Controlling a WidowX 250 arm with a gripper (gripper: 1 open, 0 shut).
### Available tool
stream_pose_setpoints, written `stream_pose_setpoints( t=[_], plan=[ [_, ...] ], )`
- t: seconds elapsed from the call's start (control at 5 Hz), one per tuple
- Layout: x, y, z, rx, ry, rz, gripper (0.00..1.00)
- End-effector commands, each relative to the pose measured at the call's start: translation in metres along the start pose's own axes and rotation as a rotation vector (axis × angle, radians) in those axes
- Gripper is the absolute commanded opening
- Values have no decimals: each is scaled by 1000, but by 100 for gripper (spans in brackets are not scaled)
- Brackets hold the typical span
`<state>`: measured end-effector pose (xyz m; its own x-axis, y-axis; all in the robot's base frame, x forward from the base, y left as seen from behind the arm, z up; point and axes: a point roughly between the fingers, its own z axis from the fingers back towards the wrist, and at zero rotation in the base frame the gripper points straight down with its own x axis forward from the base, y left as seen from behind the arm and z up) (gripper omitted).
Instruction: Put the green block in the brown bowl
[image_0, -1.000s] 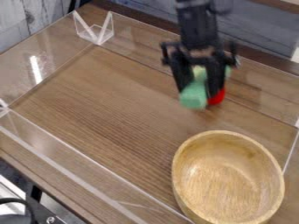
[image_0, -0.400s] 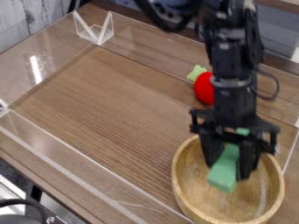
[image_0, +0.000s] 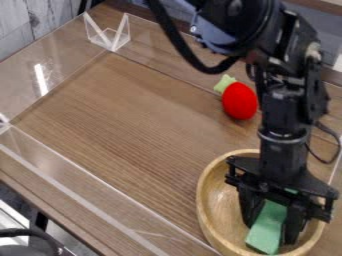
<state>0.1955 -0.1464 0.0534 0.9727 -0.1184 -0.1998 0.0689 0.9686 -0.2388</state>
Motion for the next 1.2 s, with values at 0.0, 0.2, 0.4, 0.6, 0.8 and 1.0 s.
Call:
stream_pose_setpoints(
  t=[0.0,0.2,0.4,0.6,0.8,1.0],
  plan=[
    [-14,-7,12,44,-80,17,0],
    [-23,-7,12,90,-97,52,0],
    [-26,-12,21,125,-108,33,0],
    [-25,-13,29,143,-118,11,0],
    [-24,-14,26,152,-128,10,0],
    [-21,-12,21,157,-140,13,0]
  ],
)
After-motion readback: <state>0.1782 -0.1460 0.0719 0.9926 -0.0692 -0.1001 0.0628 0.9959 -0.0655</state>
